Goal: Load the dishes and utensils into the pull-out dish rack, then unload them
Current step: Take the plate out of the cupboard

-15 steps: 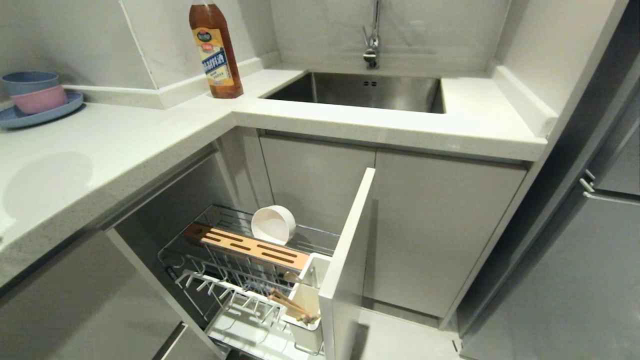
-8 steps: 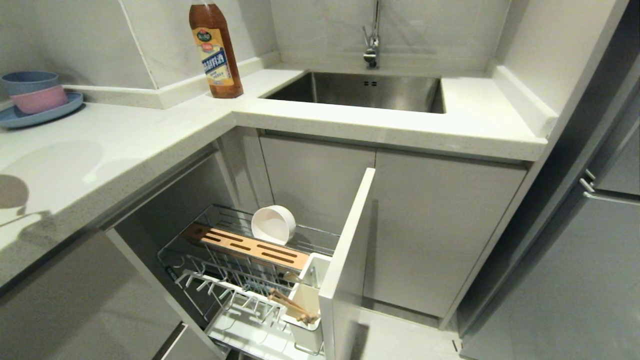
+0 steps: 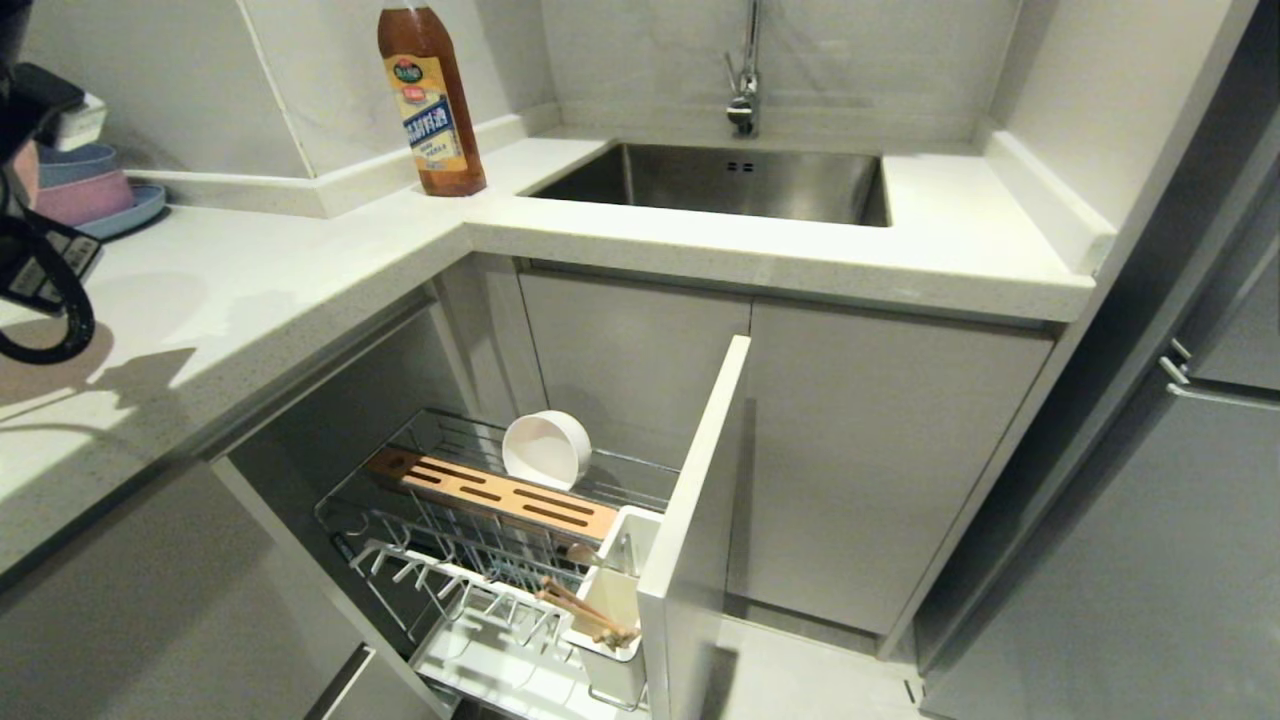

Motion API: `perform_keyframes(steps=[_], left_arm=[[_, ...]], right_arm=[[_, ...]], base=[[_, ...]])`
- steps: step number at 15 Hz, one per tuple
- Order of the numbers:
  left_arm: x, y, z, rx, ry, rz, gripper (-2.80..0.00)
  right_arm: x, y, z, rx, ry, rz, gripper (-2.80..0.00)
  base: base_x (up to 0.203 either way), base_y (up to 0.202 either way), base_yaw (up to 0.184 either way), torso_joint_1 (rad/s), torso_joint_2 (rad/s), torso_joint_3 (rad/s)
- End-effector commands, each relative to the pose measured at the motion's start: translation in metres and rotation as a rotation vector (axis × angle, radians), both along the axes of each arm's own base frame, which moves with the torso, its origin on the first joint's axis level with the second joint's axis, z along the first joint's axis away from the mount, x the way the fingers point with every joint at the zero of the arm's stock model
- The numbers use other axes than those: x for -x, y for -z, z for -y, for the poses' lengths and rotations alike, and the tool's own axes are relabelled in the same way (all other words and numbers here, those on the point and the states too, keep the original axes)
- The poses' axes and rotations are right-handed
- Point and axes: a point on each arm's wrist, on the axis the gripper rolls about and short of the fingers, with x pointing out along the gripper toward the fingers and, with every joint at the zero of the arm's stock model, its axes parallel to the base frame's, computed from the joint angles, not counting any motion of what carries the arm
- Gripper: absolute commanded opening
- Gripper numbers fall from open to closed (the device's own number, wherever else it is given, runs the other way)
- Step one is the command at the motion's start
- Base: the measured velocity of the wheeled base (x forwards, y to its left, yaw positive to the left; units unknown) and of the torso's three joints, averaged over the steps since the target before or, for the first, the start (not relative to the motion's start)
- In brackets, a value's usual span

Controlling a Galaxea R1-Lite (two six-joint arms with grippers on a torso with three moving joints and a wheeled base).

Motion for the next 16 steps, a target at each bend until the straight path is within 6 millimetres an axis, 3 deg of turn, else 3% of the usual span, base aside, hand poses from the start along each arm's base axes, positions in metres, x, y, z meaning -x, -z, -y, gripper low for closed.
perform_keyframes(steps=[1,11,16], left_arm=[[-0.011,0.010,-0.003,-0.004,-0.015,-0.051,-2.80],[-0.021,0.036,-0.024,0.019,-0.090,-0.243,-2.80],[-0.024,0.039,-0.026,0.051,-0.064,-0.248,-2.80]], right_arm=[[0.000,0.001,0.000,0.000,0.000,-0.002,-2.80],[0.000,0.001,0.000,0.000,-0.001,-0.002,-2.80],[0.000,0.001,0.000,-0.001,-0.001,-0.002,-2.80]], base=[[0.000,0.000,0.000,0.000,0.00,0.000],[0.000,0.000,0.000,0.000,0.00,0.000],[0.000,0.000,0.000,0.000,0.00,0.000]])
